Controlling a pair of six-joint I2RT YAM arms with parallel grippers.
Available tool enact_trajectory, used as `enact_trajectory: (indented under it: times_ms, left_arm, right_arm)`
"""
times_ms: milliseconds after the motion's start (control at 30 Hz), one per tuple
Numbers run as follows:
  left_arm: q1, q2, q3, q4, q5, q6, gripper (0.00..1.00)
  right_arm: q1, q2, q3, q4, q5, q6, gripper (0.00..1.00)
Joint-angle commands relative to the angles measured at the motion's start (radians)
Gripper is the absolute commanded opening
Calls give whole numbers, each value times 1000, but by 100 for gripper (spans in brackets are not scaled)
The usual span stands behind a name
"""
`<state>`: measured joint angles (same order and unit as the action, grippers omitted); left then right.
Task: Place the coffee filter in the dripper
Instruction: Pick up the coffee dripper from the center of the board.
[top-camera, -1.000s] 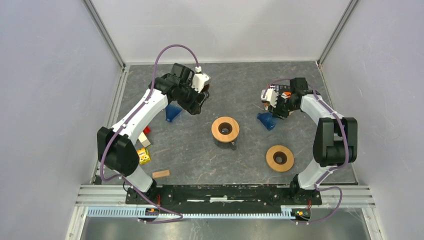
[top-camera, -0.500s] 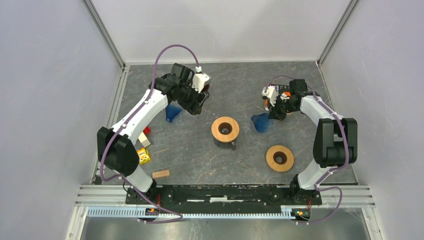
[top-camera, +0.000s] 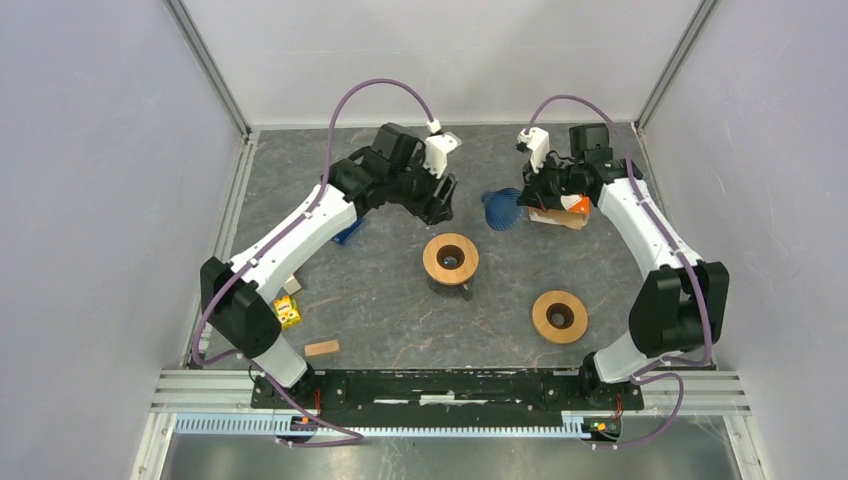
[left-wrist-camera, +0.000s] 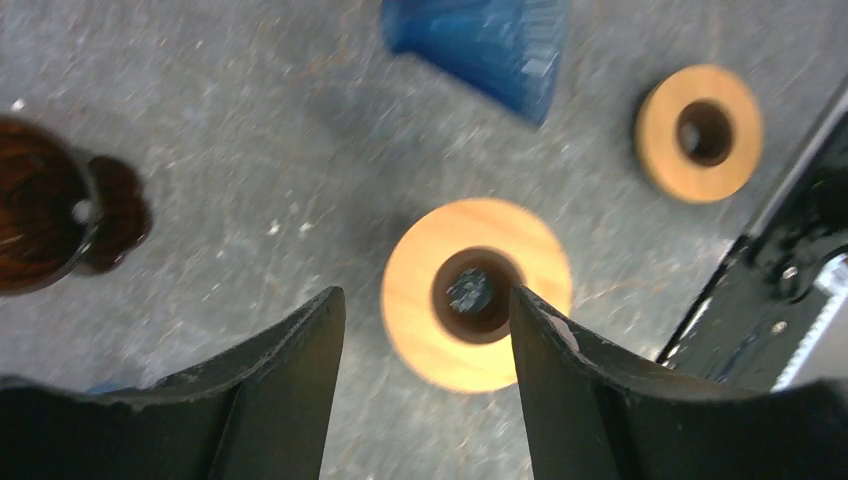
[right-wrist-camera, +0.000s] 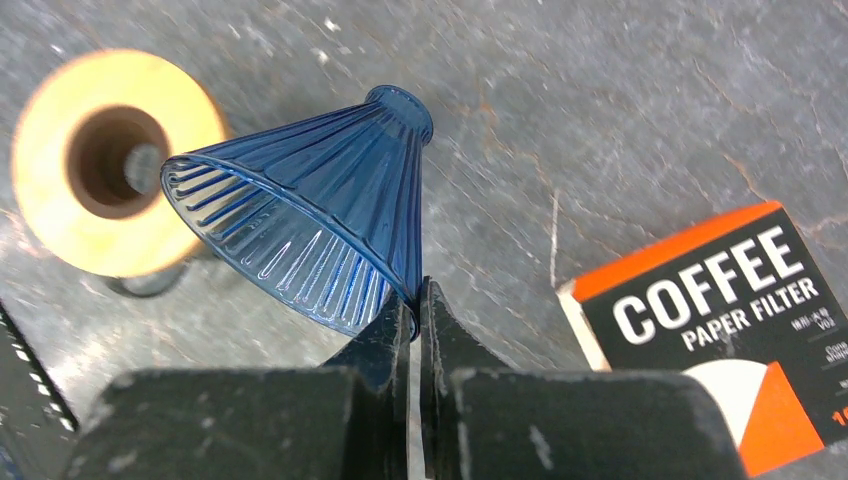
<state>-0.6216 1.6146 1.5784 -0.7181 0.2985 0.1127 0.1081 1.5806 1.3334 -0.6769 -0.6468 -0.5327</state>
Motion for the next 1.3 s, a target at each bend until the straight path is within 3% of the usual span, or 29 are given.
enact_trajectory:
  times_ms: [0,267,733,933,1133,1167,1267]
  left_arm:
    - [-60,-2,37,180,-21,-235,67]
    - [-93,19,50,256,-163,-370,62]
    - [-135,144,156,249,-265,-364,57]
    - [-135,177,177,254,-288,-346,40]
    - [-135,185,177,261,-293,-314,9]
    - [-135,183,177,261,-286,-310,3]
    - [-133,166,177,241,-263,-289,2]
  right_arm:
    - [55,-79,37,102,20,214,0]
    - [104,-142,-20,260,113,413,0]
    - [129,-202,-114,366,100,591,0]
    - [133,-219,-160,398,86,626,0]
    - [141,-227,-177,405,58,627,0]
    - [142,-228,-179,403,50,617,2]
    - [142,-239,-172,375,34,530,18]
